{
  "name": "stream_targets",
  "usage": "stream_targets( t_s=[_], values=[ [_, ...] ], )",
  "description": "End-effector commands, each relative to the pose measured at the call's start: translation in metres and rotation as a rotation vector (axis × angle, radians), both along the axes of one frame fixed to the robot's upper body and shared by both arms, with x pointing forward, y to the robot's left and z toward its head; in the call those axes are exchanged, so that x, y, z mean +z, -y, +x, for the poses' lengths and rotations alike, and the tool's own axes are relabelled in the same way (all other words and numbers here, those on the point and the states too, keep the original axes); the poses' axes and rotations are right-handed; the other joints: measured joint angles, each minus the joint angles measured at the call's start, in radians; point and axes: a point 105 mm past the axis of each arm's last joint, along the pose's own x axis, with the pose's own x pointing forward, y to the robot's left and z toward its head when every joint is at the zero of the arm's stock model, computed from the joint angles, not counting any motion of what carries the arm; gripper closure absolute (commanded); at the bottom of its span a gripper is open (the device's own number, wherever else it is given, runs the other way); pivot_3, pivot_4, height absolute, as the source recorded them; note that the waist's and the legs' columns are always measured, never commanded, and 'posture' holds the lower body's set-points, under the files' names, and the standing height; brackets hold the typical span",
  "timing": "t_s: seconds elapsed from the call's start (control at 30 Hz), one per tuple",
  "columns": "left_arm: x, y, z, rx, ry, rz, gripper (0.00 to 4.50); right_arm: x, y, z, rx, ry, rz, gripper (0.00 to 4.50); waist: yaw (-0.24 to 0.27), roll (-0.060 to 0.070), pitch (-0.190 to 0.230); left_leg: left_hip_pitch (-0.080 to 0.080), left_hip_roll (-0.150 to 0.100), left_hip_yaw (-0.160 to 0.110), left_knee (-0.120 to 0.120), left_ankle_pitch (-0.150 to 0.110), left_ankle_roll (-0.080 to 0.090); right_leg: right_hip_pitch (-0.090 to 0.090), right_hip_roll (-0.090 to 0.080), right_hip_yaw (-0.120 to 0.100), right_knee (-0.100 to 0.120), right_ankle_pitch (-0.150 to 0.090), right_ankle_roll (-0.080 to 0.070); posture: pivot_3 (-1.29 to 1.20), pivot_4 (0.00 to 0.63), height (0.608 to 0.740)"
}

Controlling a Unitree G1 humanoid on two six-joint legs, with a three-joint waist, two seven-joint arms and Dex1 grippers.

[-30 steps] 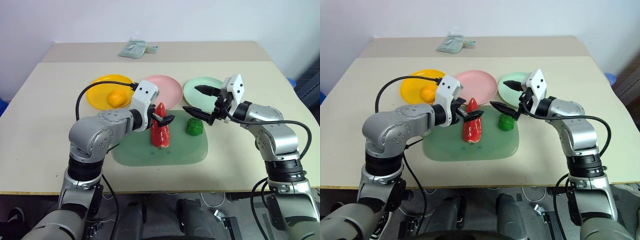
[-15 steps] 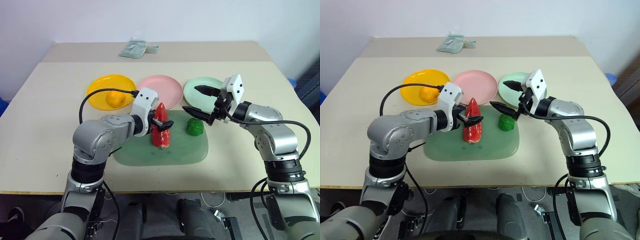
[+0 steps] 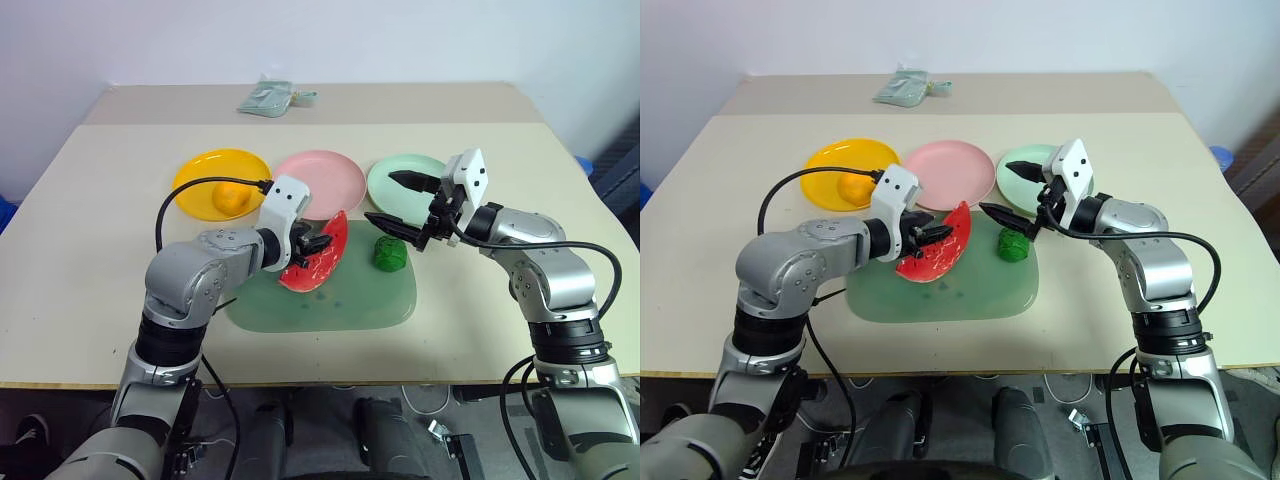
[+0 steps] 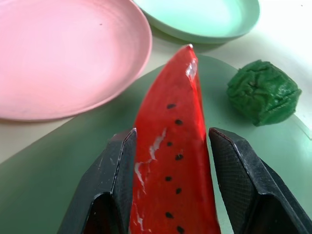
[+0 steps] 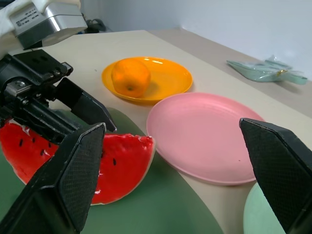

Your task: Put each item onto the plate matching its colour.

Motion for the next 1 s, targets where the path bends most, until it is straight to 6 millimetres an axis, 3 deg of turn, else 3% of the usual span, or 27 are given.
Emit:
stream_targets(
  t_s=[0.03,0.27,0.37,0.47,0.6,0.73,0.87,1.0],
  values=[
    [0.004,0.0,-0.002,-0.029,0.046,0.012,2.11,0.013,-0.002,-0.004,0.018,0.057,0.011,0.0,0.0,0.0,0.0,0.0,0.0,0.0,0.0,0.0,0.0,0.0,0.0,0.0,0.0,0.0,0.0,0.0,0.15,0.74],
    [-0.006,0.0,-0.008,-0.066,0.021,0.045,2.11,0.012,-0.003,-0.004,0.019,0.057,0.011,0.0,0.0,0.0,0.0,0.0,0.0,0.0,0.0,0.0,0.0,0.0,0.0,0.0,0.0,0.0,0.0,0.0,0.15,0.74],
    [-0.008,-0.003,-0.005,-0.049,0.022,0.036,2.98,0.012,-0.003,-0.004,0.018,0.057,0.009,0.0,0.0,0.0,0.0,0.0,0.0,0.0,0.0,0.0,0.0,0.0,0.0,0.0,0.0,0.0,0.0,0.0,0.15,0.74],
    [-0.011,-0.004,-0.006,-0.066,0.026,0.06,4.24,0.012,-0.003,-0.004,0.018,0.057,0.009,0.0,0.001,0.0,0.0,0.0,0.0,0.0,0.0,0.0,0.0,0.0,0.0,0.0,0.0,0.0,0.0,0.0,0.15,0.74],
    [-0.008,-0.004,-0.002,-0.063,0.077,0.086,4.27,0.011,-0.002,-0.003,0.015,0.057,0.005,0.0,0.0,0.0,0.0,0.0,0.0,0.0,0.0,0.0,0.0,0.0,0.0,0.0,0.0,0.0,0.0,0.0,0.15,0.74],
    [0.014,-0.004,0.013,-0.015,0.196,0.03,4.27,0.011,-0.003,-0.002,0.013,0.062,0.006,0.0,0.002,0.0,0.0,0.0,0.0,0.0,0.0,0.0,0.0,0.0,0.0,0.0,0.0,0.0,0.0,0.0,0.15,0.74],
    [0.053,-0.001,0.033,0.013,0.342,-0.144,4.27,0.018,-0.005,-0.001,0.009,0.074,0.037,0.0,0.003,0.0,0.0,0.0,0.0,0.0,0.0,0.0,0.0,0.0,0.0,0.0,0.0,0.0,0.0,0.0,0.15,0.74],
    [0.072,-0.014,0.07,0.113,0.42,-0.187,4.27,0.018,-0.006,0.002,0.004,0.078,0.038,0.0,0.002,0.0,0.0,0.0,0.0,0.0,0.0,0.0,0.0,0.0,0.0,0.0,-0.001,0.0,0.0,0.0,0.15,0.74]
  ],
)
